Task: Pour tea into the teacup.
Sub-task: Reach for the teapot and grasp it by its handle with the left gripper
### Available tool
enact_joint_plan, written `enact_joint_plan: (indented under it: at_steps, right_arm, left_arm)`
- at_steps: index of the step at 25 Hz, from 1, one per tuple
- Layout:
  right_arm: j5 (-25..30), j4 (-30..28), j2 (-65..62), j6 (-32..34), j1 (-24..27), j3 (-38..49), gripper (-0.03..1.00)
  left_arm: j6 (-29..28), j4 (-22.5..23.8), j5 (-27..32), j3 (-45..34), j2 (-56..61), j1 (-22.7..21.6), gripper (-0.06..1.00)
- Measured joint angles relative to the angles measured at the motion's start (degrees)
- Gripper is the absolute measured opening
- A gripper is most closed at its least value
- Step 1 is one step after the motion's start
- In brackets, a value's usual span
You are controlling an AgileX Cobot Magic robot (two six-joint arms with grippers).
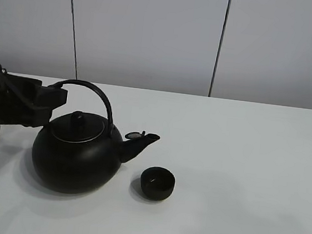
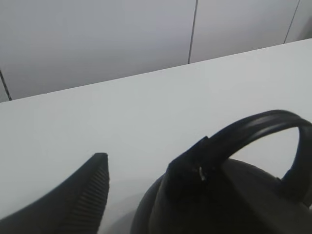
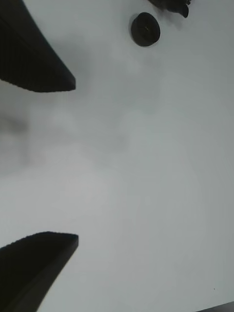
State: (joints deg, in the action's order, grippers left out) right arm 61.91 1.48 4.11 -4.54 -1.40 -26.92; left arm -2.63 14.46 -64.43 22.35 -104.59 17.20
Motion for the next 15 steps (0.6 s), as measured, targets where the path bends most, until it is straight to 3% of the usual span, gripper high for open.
enact_joint_plan:
  at_steps: [12,15]
  right_arm:
    - [0.00,0.00,0.00,0.00,0.00,0.00,0.55]
    - [0.00,0.00,0.00,0.00,0.00,0.00,0.55]
  left_arm:
    - [0.79,2.33,3.58,0.18,0.00,0.00,0.38]
    - [0.68,2.34,3.58,0.18,0.00,0.00,0.30]
